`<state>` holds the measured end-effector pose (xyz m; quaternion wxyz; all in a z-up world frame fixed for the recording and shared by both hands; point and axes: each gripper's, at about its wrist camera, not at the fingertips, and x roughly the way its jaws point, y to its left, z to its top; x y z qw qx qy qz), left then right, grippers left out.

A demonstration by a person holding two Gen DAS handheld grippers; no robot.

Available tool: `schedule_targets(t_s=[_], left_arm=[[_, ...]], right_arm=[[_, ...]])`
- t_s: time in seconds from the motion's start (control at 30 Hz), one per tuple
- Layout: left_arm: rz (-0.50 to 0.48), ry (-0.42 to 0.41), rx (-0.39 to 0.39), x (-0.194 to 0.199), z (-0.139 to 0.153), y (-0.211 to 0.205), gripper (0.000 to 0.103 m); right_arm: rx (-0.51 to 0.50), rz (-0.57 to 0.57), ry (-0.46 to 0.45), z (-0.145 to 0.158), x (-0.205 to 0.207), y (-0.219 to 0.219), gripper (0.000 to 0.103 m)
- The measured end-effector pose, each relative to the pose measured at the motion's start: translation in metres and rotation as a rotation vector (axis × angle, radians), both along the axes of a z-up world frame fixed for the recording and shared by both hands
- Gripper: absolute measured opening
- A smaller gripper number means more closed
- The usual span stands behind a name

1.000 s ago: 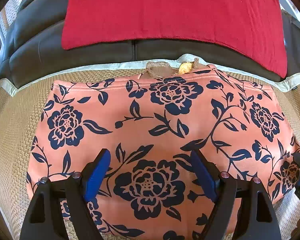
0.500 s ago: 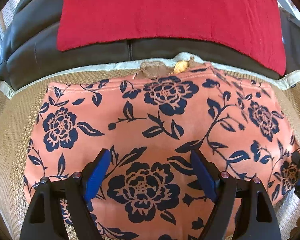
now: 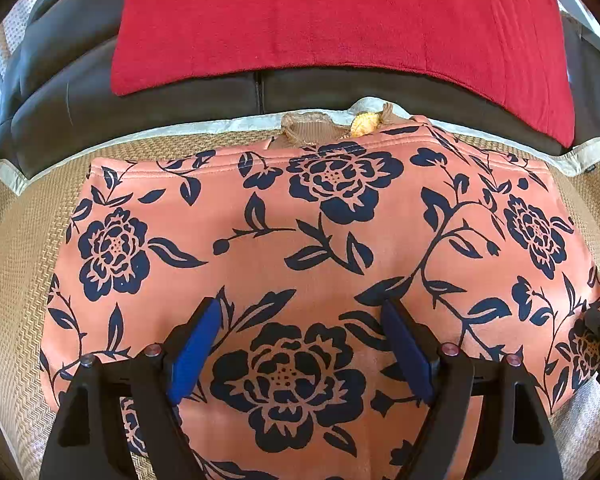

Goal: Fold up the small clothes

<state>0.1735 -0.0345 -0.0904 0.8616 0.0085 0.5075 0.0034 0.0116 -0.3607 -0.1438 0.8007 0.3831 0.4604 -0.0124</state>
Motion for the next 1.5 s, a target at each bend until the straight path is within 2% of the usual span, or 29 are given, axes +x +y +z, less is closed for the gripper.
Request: schedule_targets(t_s=[0.1, 0.2, 0.23, 0.27, 0.33, 0.37, 0.43, 0.5, 0.6, 0.73, 0.83, 0.9, 0.93, 1.03, 1.13, 1.2, 1.27, 1.3, 1.33, 1.5], left_arm=[[0.004, -0.004, -0.006, -0.001, 0.004, 0.001, 0.082], [0.011, -0.028, -0.022, -0.005, 0.011, 0.002, 0.083], [0.009, -0.031, -0.025, -0.005, 0.011, 0.002, 0.083], [-0.002, -0.020, -0.022, -0.004, 0.007, 0.000, 0.083], [-0.006, -0.001, -0.012, -0.002, -0.003, -0.003, 0.083], [0.000, -0.006, -0.016, -0.002, -0.004, -0.002, 0.083], [0.004, -0.007, -0.028, -0.002, -0.004, -0.001, 0.083], [-0.005, -0.003, -0.048, -0.002, -0.004, 0.003, 0.083], [0.012, -0.004, -0.110, -0.006, 0.003, 0.024, 0.083], [0.092, -0.085, -0.225, -0.028, 0.026, 0.082, 0.083], [0.181, -0.138, -0.330, -0.046, 0.035, 0.143, 0.083], [0.238, -0.146, -0.420, -0.054, 0.035, 0.183, 0.083], [0.247, -0.143, -0.483, -0.056, 0.033, 0.199, 0.083], [0.254, -0.124, -0.587, -0.056, 0.028, 0.220, 0.083], [0.223, -0.081, -0.748, -0.047, 0.016, 0.224, 0.083], [0.214, -0.028, -0.803, -0.040, 0.005, 0.219, 0.083], [0.189, -0.012, -0.785, -0.033, 0.004, 0.202, 0.083], [0.166, -0.014, -0.776, -0.032, 0.005, 0.195, 0.083], [0.139, -0.011, -0.772, -0.030, 0.005, 0.187, 0.083], [0.079, 0.066, -0.726, -0.010, -0.007, 0.162, 0.083]], right_arm=[[0.020, -0.010, 0.000, 0.000, -0.003, -0.004, 0.038], [0.034, -0.051, -0.022, 0.004, -0.011, -0.010, 0.042], [0.042, -0.051, -0.031, 0.005, -0.012, -0.012, 0.058], [0.041, -0.051, -0.029, 0.005, -0.012, -0.012, 0.061], [0.025, -0.032, -0.020, 0.004, -0.008, -0.009, 0.061], [0.011, -0.018, -0.017, 0.005, -0.005, -0.007, 0.057], [-0.046, 0.016, 0.013, 0.007, 0.001, -0.001, 0.025], [-0.088, 0.041, 0.023, 0.014, 0.005, 0.006, 0.020], [-0.211, 0.081, -0.065, 0.059, 0.010, 0.029, 0.018], [-0.342, 0.204, -0.253, 0.136, 0.026, 0.098, 0.017], [-0.394, 0.354, -0.367, 0.165, 0.027, 0.173, 0.017], [-0.379, 0.458, -0.391, 0.158, 0.025, 0.219, 0.018], [-0.342, 0.517, -0.380, 0.144, 0.025, 0.245, 0.018], [-0.313, 0.633, -0.314, 0.099, 0.025, 0.290, 0.018], [-0.309, 0.732, -0.191, 0.040, 0.034, 0.320, 0.022], [-0.276, 0.767, -0.131, 0.016, 0.038, 0.327, 0.025], [-0.229, 0.776, -0.171, 0.021, 0.033, 0.321, 0.036], [-0.211, 0.778, -0.193, 0.028, 0.029, 0.316, 0.060], [-0.201, 0.767, -0.215, 0.035, 0.024, 0.308, 0.075], [-0.167, 0.713, -0.277, 0.062, 0.000, 0.266, 0.075]])
